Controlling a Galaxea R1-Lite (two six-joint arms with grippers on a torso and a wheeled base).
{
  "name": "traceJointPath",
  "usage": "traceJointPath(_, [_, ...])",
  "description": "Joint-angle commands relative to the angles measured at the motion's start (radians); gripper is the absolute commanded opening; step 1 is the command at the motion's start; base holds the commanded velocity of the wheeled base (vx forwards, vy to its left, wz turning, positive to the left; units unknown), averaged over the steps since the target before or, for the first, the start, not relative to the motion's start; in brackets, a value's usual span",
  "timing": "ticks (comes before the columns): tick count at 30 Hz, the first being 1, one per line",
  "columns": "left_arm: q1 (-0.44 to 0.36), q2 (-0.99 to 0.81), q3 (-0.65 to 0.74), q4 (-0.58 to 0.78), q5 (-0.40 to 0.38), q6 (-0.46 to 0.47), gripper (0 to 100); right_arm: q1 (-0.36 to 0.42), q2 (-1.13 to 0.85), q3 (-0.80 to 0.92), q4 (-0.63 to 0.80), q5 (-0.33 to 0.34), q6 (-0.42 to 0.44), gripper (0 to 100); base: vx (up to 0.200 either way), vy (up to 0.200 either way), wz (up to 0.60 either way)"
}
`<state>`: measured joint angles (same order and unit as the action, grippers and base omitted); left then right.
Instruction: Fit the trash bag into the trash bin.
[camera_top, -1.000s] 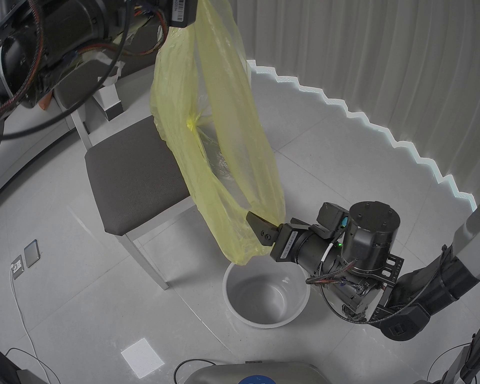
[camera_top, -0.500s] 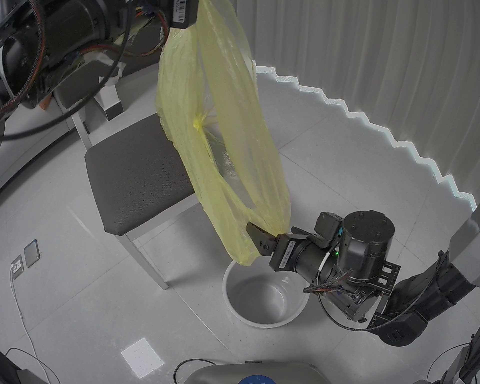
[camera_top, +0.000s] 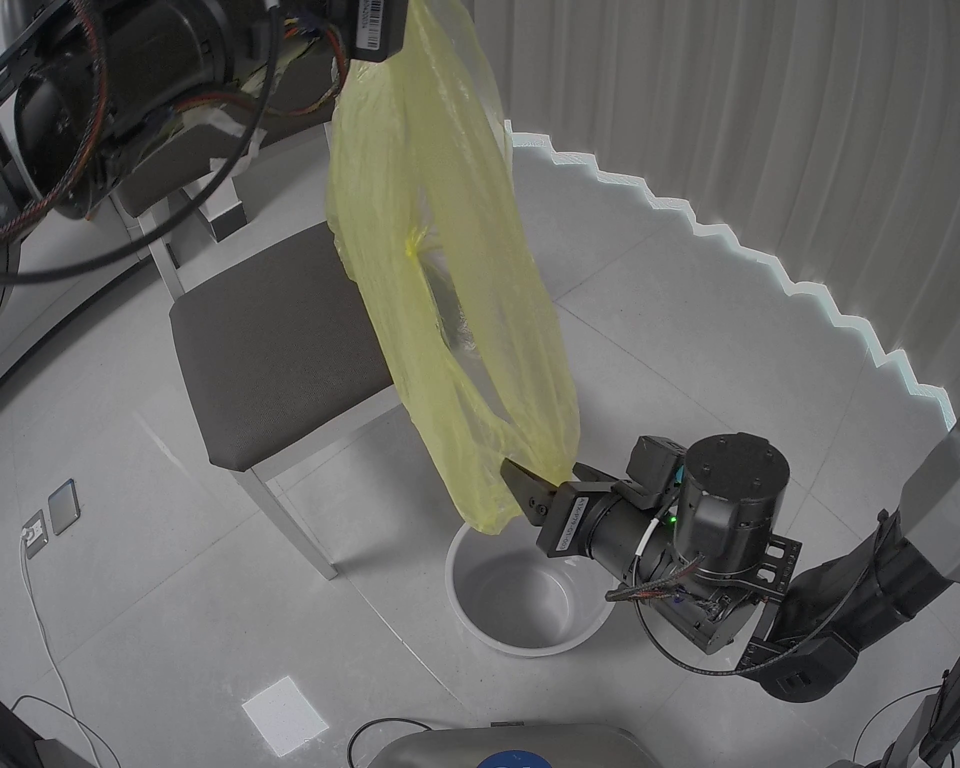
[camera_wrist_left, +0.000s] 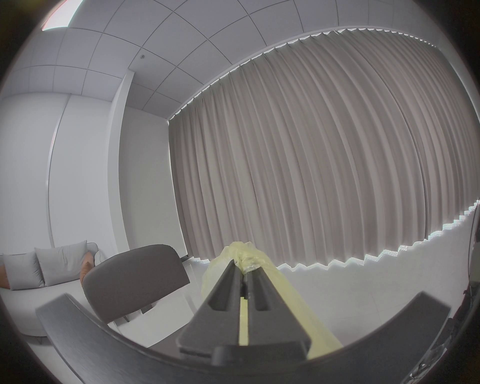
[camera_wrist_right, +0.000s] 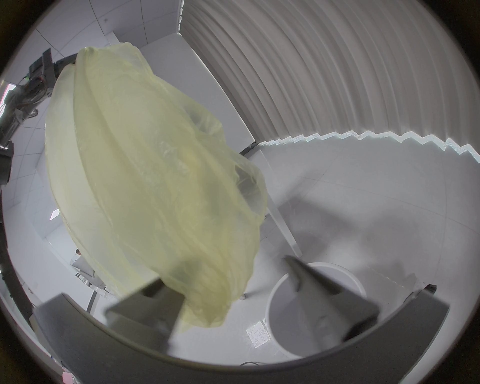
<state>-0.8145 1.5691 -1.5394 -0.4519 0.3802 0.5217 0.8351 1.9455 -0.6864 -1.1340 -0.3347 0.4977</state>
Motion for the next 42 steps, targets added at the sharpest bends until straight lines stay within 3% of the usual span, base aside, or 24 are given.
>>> traceJointPath(1, [0.000, 0.003, -0.001, -0.001, 0.000, 0.000, 0, 0.009, -0.007, 0.005, 0.000, -0.009, -0.004, 0, 0.000, 0.000, 0.00])
traceJointPath(17, [-0.002, 0.005, -0.016, 0.002, 0.000, -0.002, 0, 0.004, -0.073, 0.048, 0.016, -0.010, -0.007, 0, 0.000, 0.000, 0.00])
traceJointPath(22, [-0.043, 0.005, -0.021, 0.015, 0.002, -0.032, 0, -0.004, -0.128, 0.068, 0.051, -0.009, -0.018, 0, 0.000, 0.000, 0.00])
traceJointPath(24, [-0.077, 0.003, -0.027, 0.041, 0.012, -0.057, 0, -0.013, -0.185, 0.071, 0.117, -0.006, -0.024, 0, 0.000, 0.000, 0.00])
traceJointPath(31, [-0.081, -0.008, 0.019, 0.142, 0.019, -0.180, 0, -0.036, -0.323, 0.071, 0.315, 0.002, -0.025, 0, 0.000, 0.000, 0.00])
traceJointPath(39, [-0.081, -0.089, 0.202, 0.182, 0.019, -0.246, 0, -0.059, -0.448, 0.079, 0.514, 0.005, -0.027, 0, 0.000, 0.000, 0.00])
traceJointPath(42, [-0.077, -0.106, 0.278, 0.182, 0.019, -0.316, 0, -0.071, -0.479, 0.079, 0.591, 0.017, -0.025, 0, 0.000, 0.000, 0.00])
